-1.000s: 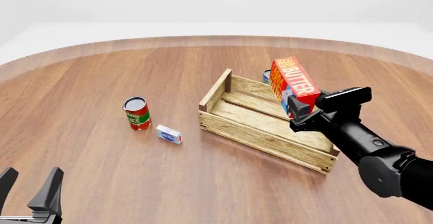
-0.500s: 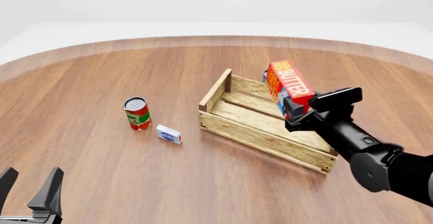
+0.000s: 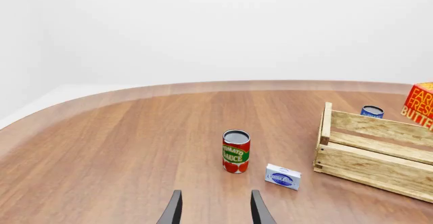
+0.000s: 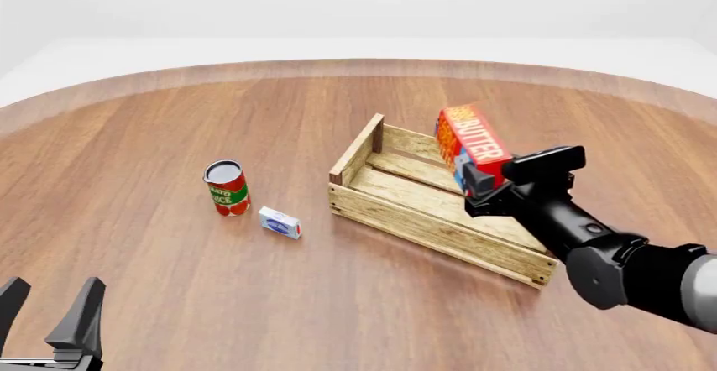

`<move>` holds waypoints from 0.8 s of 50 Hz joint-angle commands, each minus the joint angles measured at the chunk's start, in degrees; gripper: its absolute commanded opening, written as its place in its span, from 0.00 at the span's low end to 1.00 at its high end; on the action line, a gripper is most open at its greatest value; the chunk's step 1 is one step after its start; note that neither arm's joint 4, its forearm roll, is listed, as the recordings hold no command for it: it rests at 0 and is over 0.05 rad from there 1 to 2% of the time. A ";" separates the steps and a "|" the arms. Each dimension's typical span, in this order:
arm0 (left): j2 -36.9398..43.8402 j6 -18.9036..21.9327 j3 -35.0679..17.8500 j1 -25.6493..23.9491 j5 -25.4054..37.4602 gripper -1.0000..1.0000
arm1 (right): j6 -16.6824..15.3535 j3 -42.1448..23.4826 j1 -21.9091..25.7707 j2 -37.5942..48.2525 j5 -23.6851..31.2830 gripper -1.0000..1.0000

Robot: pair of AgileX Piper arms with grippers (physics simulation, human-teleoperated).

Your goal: Pick up the butter and put it in the tray.

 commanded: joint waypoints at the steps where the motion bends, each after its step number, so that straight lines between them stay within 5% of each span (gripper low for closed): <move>1: 0.00 0.00 0.00 0.00 0.00 1.00 | 1.10 -1.77 0.14 1.51 -0.90 0.00; 40: 0.00 0.00 0.00 0.00 0.00 1.00 | 1.52 -4.68 -0.12 9.94 -3.40 0.00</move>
